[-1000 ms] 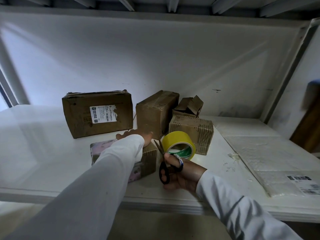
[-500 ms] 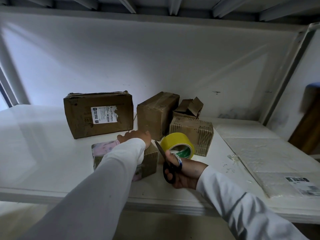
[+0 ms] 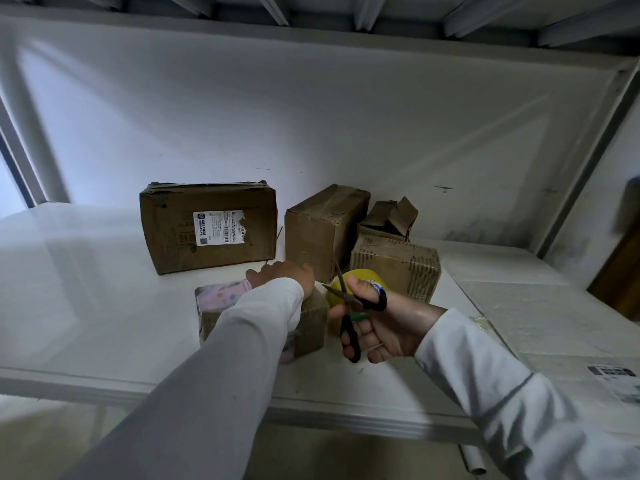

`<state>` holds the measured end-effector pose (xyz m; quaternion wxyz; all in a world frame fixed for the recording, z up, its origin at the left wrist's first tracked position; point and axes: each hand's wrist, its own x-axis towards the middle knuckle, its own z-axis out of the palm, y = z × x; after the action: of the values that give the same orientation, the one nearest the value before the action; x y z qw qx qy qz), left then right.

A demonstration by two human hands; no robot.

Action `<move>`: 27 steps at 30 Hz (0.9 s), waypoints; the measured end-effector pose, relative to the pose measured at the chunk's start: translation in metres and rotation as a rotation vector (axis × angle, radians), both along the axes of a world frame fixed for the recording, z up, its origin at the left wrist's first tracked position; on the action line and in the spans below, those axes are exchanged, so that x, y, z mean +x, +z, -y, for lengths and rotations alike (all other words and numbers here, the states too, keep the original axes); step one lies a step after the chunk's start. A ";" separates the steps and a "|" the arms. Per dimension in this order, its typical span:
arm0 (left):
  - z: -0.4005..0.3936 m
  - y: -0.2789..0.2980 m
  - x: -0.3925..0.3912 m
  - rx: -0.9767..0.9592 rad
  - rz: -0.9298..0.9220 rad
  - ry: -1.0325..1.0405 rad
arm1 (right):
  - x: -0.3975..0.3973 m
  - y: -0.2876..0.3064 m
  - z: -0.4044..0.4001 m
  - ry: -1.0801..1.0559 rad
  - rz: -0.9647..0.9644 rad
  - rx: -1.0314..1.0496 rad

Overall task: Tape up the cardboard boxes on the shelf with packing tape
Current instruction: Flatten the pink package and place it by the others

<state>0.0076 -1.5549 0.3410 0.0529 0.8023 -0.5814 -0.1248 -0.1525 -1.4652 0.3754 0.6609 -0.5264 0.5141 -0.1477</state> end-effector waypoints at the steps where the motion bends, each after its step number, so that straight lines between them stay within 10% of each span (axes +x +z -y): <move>1: 0.000 0.000 0.000 0.001 0.001 0.002 | 0.001 0.000 0.000 0.001 -0.004 -0.004; 13: -0.004 0.004 0.000 0.003 0.004 -0.003 | -0.005 -0.001 -0.001 -0.177 0.063 0.035; 27: -0.007 0.007 0.000 0.008 -0.006 0.001 | -0.001 0.001 0.000 0.099 0.045 -0.007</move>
<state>0.0079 -1.5479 0.3479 0.0514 0.8022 -0.5805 -0.1298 -0.1536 -1.4649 0.3762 0.6770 -0.5500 0.4719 -0.1281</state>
